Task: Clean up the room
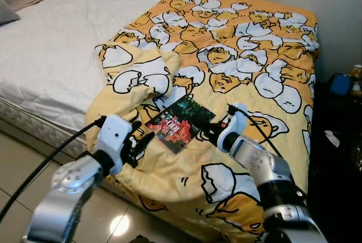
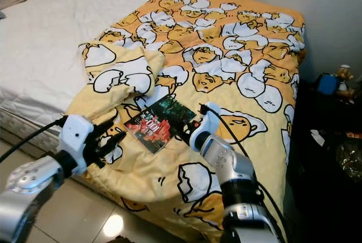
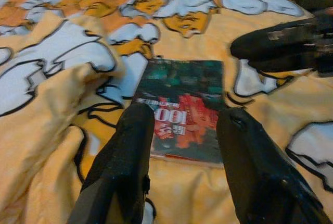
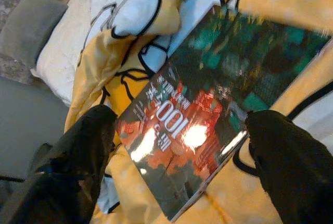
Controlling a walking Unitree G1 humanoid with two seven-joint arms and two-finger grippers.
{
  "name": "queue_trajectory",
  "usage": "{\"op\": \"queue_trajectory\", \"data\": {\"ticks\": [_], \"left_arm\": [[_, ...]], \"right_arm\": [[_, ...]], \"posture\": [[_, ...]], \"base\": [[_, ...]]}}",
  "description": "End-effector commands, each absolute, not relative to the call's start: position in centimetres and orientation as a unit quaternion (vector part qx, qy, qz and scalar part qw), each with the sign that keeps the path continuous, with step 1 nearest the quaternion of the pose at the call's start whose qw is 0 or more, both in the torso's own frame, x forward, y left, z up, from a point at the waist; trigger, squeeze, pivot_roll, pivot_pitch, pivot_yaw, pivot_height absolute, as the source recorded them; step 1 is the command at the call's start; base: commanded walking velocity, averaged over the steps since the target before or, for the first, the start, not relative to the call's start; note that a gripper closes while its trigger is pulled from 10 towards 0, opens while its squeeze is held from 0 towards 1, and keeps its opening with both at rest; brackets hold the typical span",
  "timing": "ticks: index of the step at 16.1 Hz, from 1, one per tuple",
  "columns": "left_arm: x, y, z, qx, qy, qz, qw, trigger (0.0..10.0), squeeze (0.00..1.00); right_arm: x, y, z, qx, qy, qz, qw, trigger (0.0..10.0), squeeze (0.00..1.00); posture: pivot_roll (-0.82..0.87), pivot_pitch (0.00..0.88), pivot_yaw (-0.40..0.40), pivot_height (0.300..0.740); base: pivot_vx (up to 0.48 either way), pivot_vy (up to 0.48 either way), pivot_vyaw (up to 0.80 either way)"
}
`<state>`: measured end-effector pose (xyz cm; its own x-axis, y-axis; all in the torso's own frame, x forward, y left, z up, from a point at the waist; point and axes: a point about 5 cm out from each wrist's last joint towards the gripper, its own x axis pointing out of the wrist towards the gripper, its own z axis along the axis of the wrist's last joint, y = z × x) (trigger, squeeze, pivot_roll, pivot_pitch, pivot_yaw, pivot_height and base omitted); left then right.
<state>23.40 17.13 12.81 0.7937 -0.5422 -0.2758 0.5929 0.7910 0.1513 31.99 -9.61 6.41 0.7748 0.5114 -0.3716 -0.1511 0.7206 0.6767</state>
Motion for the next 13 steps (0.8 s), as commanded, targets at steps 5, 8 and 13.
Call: {"op": "queue_trajectory", "data": {"ticks": [5,8,13], "left_arm": [[21.8,18.8,13.5,0.136,0.133,-0.369,0.91,10.0,0.29],[20.8,19.5,13.6,0.131,0.149,-0.388,0.9,10.0,0.29],[20.1,20.1,13.6,0.13,0.161,-0.387,0.899,10.0,0.29]], "right_arm": [[32.0,-9.2,4.8,0.399,0.31,0.174,0.845,10.0,1.0],[32.0,-8.2,4.3,0.431,0.32,0.184,0.824,10.0,1.0],[31.9,-7.9,3.6,0.428,0.329,0.168,0.825,10.0,1.0]], "posture": [[-0.01,0.036,0.01,0.74],[0.01,0.072,0.015,0.74],[0.04,0.095,0.009,0.74]], "base": [[0.0,0.0,0.0],[0.0,0.0,0.0],[0.0,0.0,0.0]]}}
